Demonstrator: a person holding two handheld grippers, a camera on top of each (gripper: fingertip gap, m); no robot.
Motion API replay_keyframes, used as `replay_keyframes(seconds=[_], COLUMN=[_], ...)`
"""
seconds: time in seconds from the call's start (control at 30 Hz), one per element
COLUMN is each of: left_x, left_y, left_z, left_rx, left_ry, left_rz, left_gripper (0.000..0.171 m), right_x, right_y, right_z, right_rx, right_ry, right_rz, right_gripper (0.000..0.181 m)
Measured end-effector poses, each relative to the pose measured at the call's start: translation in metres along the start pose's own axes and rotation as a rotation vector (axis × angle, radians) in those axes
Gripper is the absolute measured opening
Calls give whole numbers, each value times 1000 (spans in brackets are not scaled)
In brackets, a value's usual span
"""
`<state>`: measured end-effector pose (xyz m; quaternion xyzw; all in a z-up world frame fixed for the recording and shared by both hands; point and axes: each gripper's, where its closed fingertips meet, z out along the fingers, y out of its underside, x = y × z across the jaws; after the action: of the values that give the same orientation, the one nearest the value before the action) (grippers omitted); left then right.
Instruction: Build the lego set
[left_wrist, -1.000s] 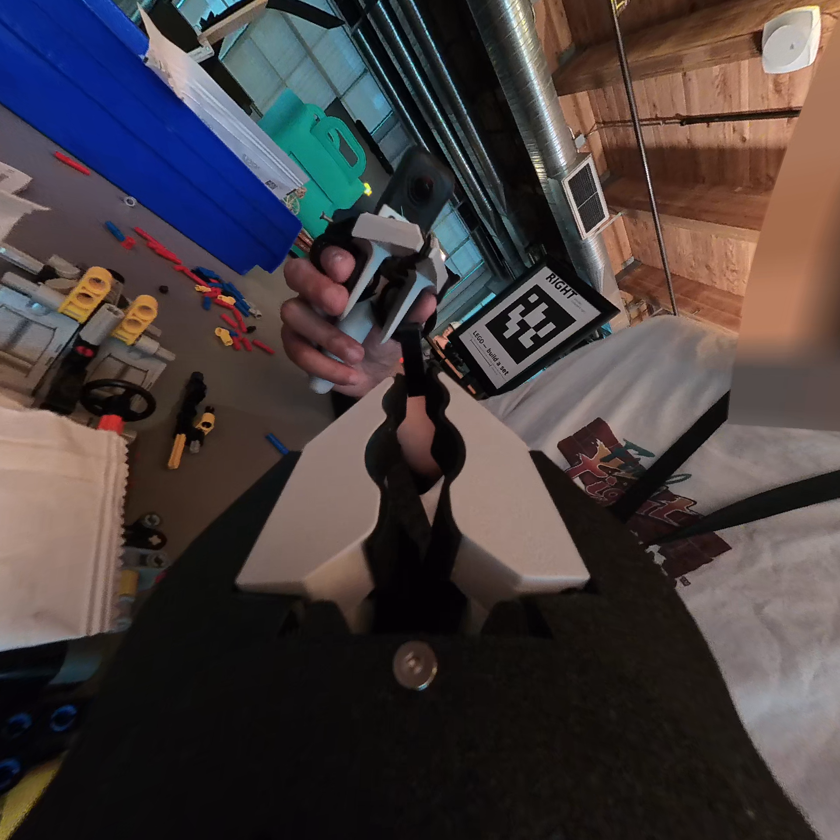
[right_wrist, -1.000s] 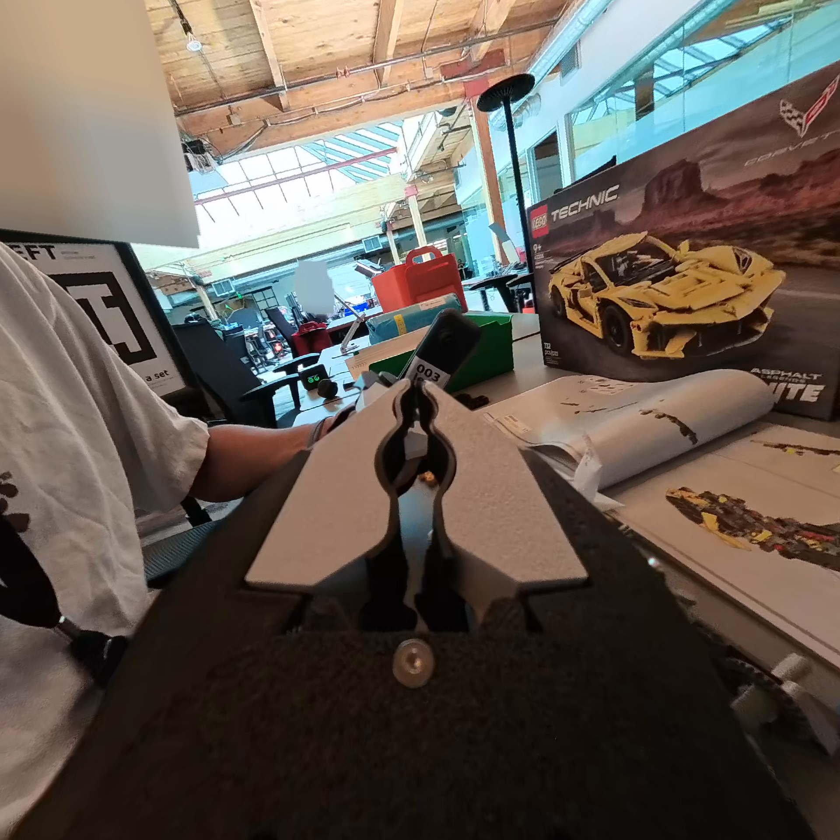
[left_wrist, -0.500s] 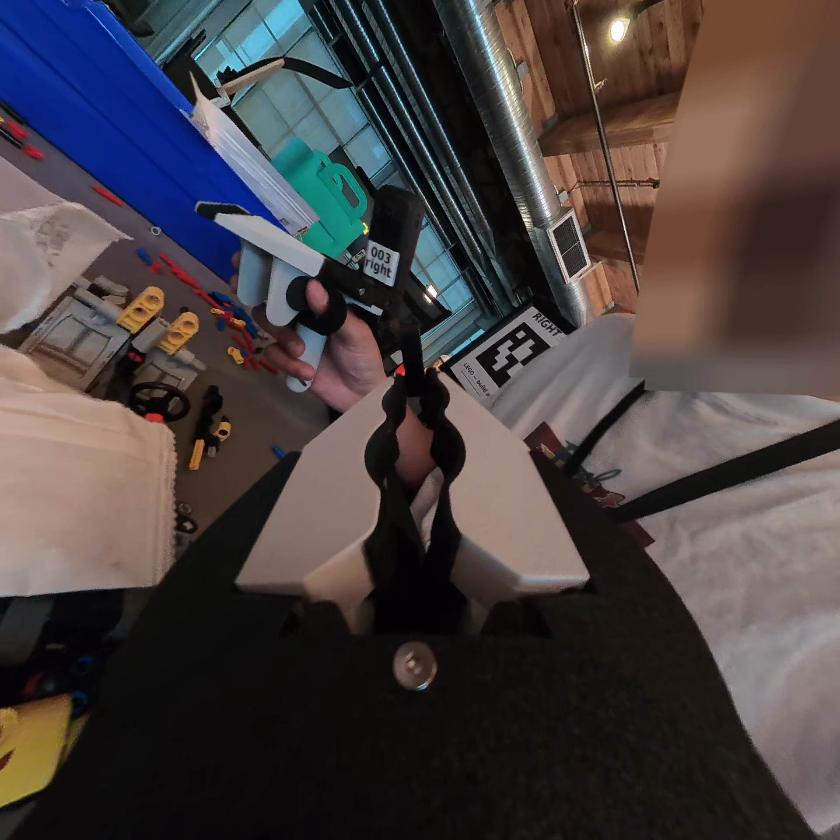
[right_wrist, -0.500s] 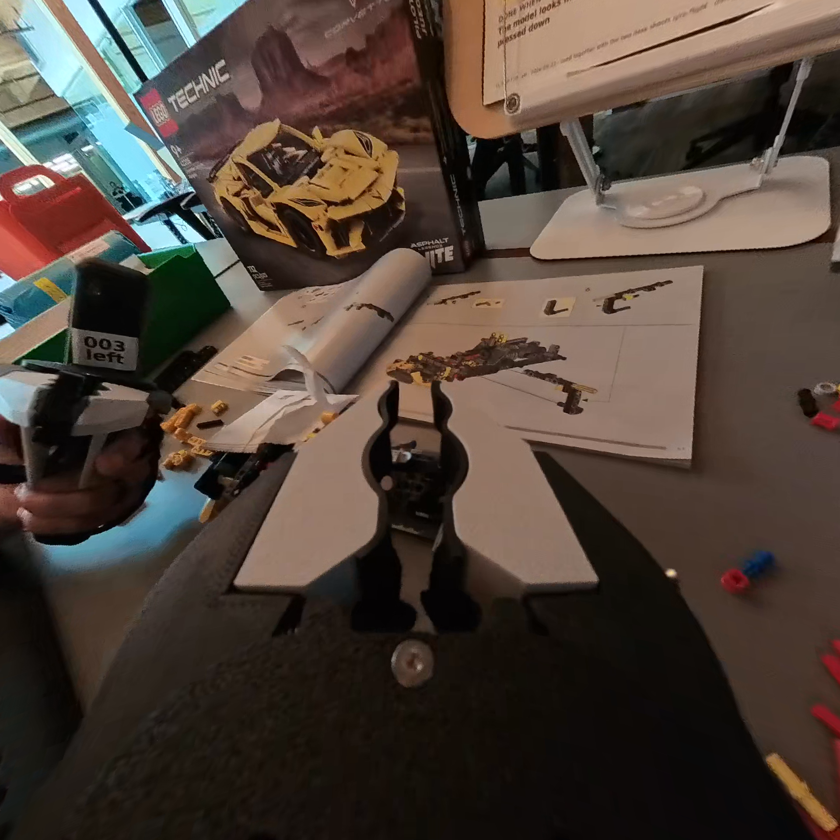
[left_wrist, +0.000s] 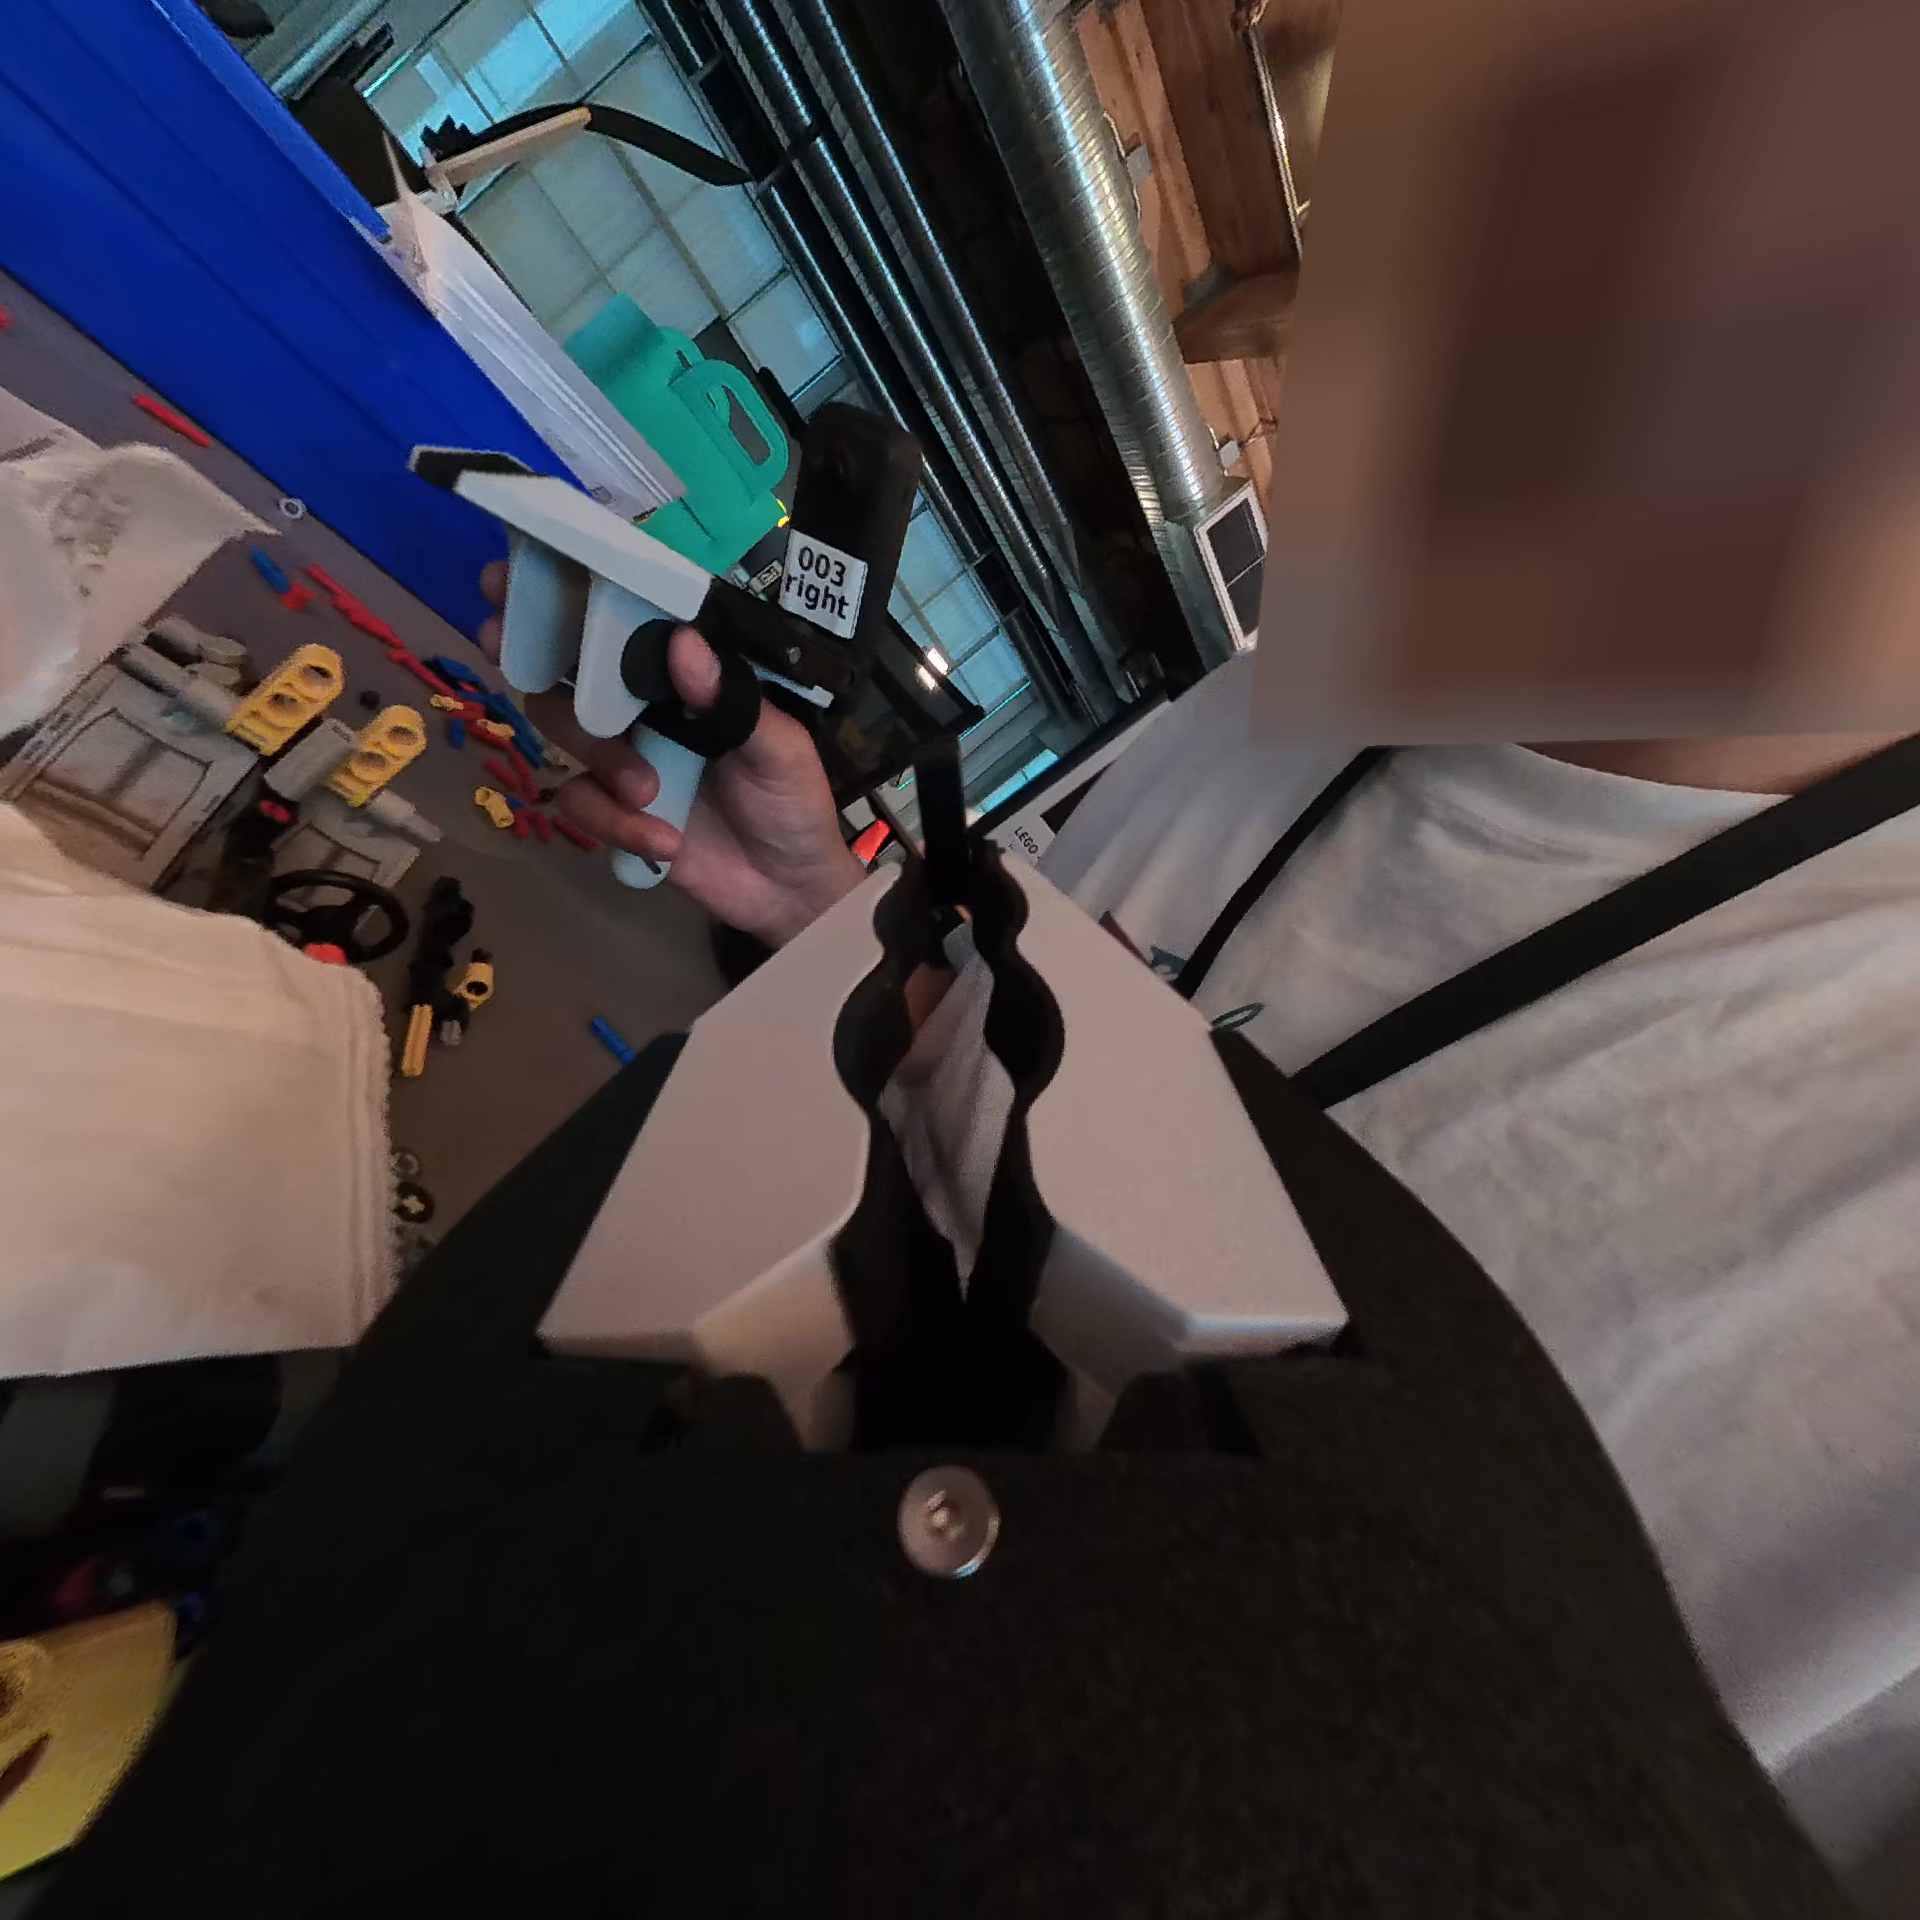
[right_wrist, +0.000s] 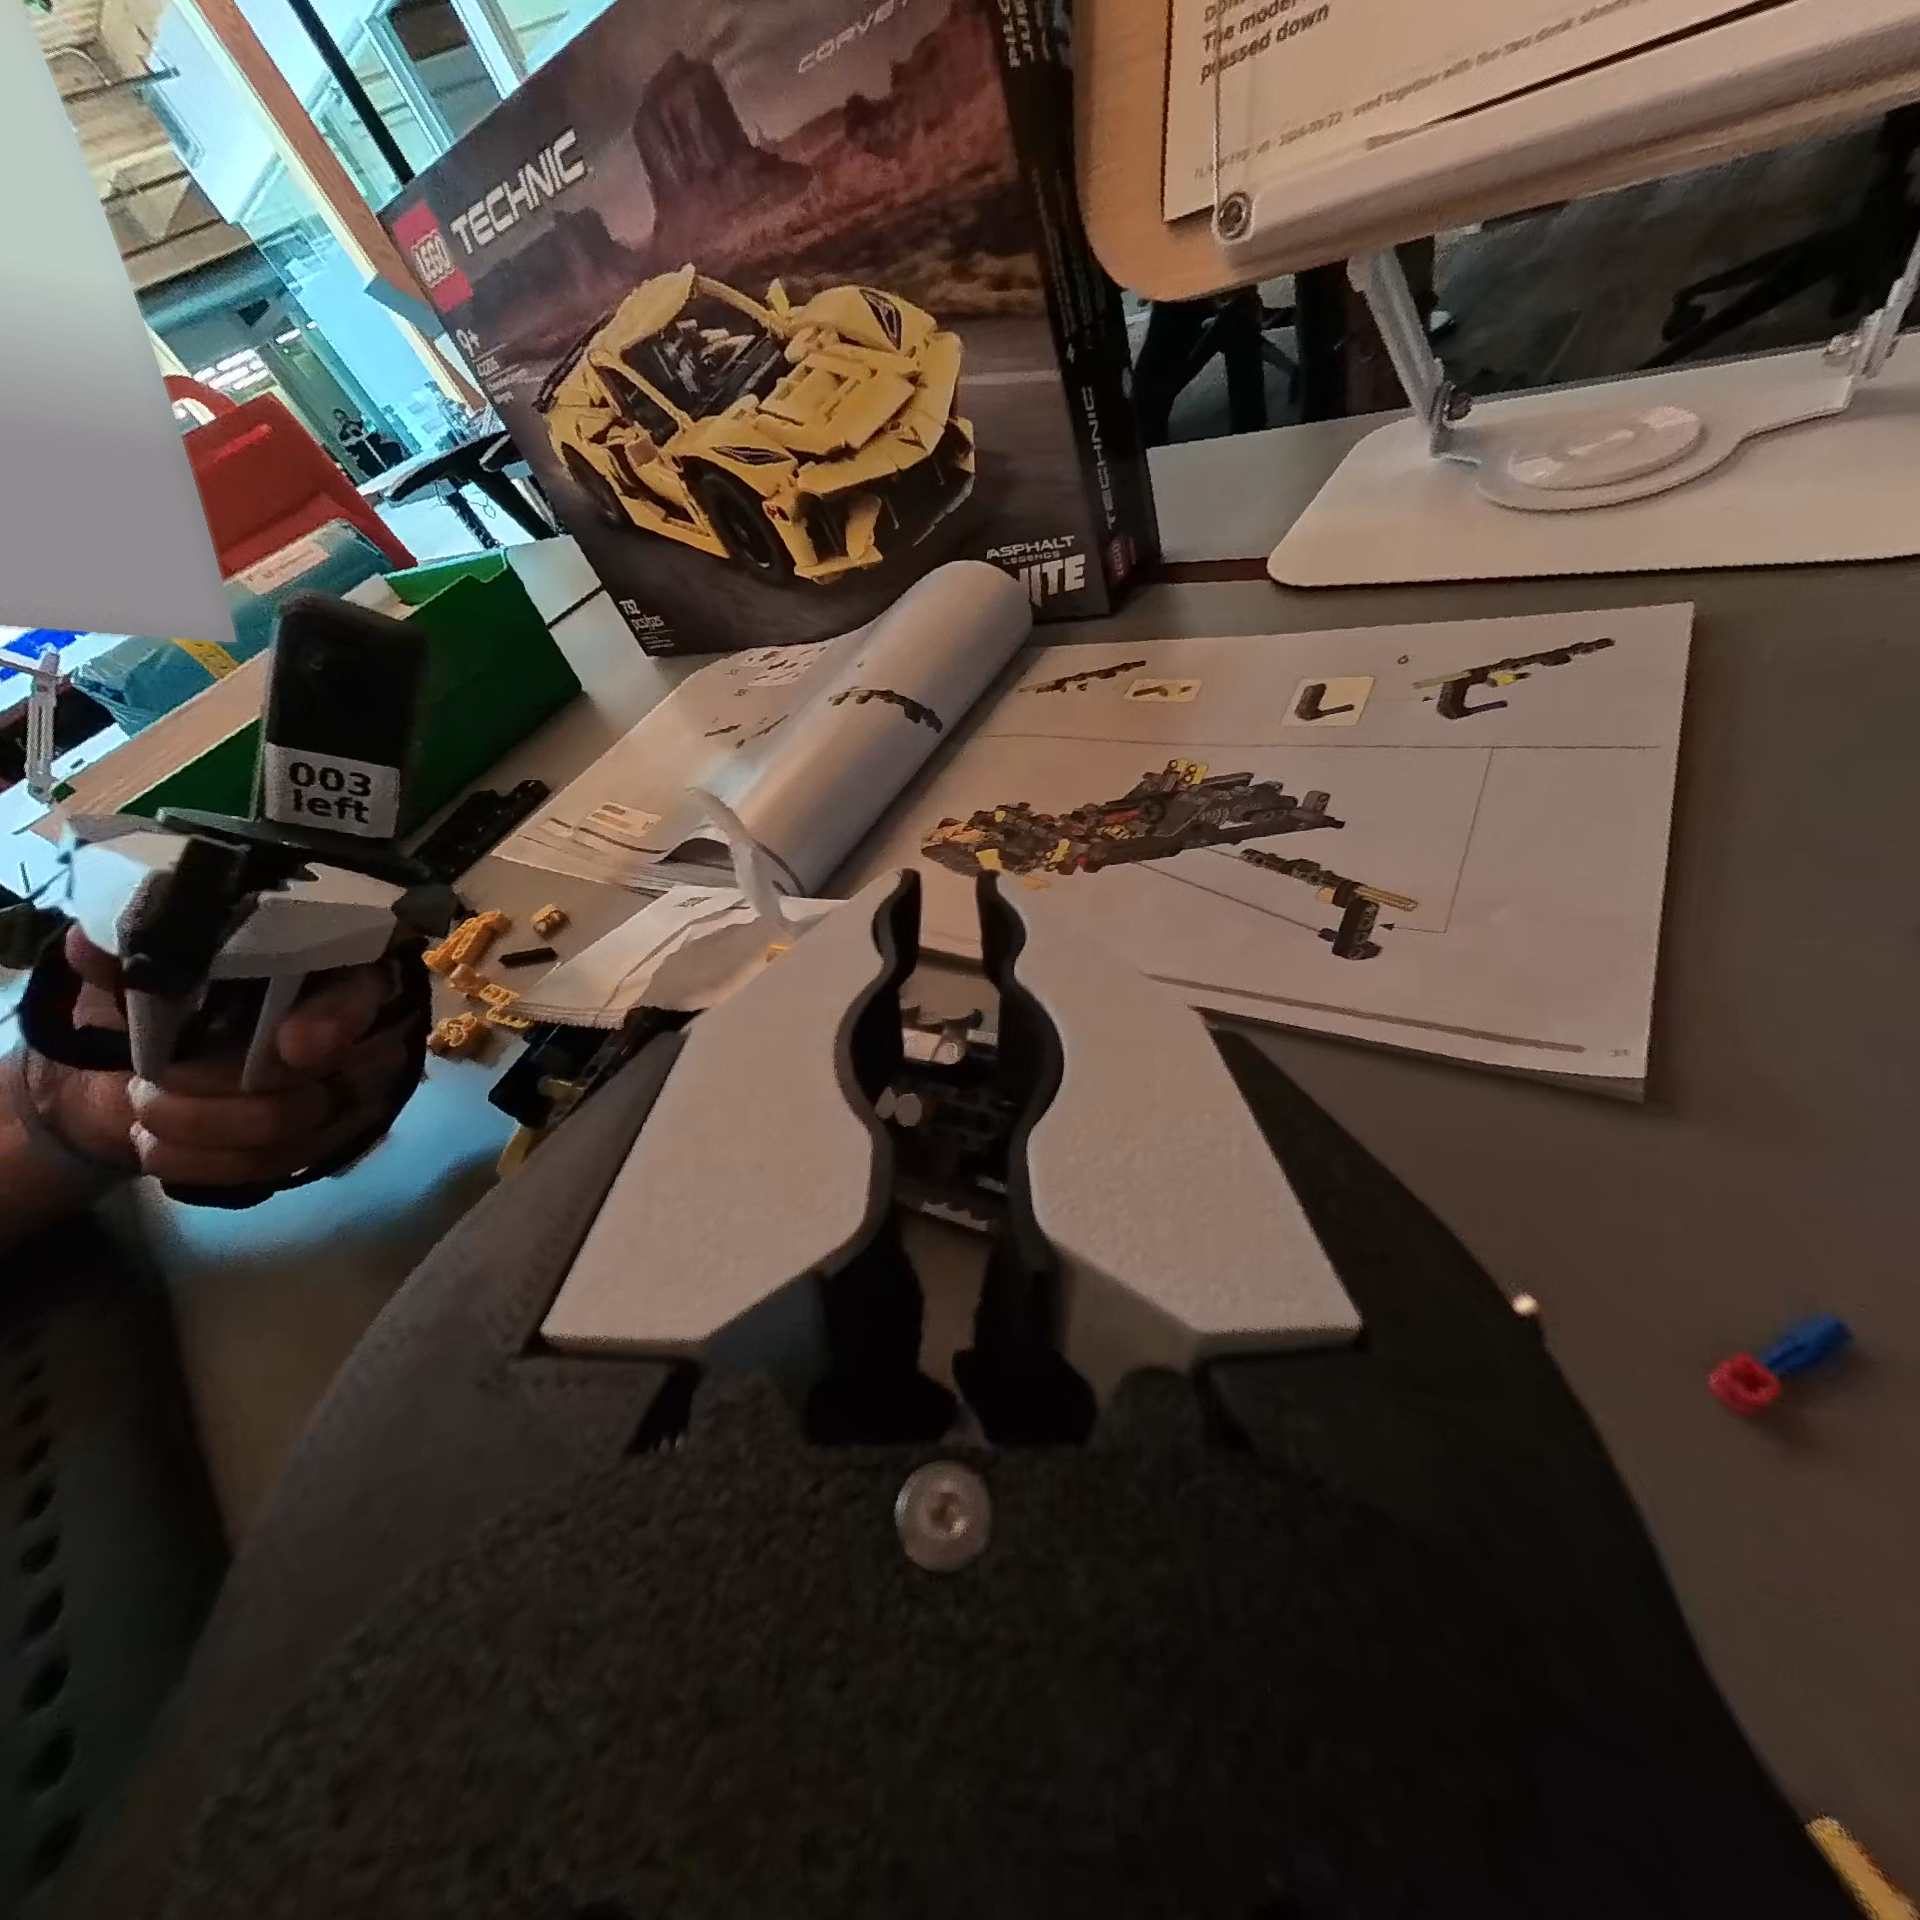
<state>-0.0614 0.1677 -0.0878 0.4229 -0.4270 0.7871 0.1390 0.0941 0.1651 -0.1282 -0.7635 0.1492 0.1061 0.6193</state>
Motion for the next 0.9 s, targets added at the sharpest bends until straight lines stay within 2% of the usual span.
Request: replay_keyframes(seconds=[0.9], left_x=[-8], left_y=[4], left_z=[0], left_rx=[-24], left_ry=[-21], left_rz=[0], left_gripper=[4], right_x=[-4], right_y=[2], right_z=[4], right_rx=[-7], right_ry=[-60], right_rz=[69], right_gripper=[10])
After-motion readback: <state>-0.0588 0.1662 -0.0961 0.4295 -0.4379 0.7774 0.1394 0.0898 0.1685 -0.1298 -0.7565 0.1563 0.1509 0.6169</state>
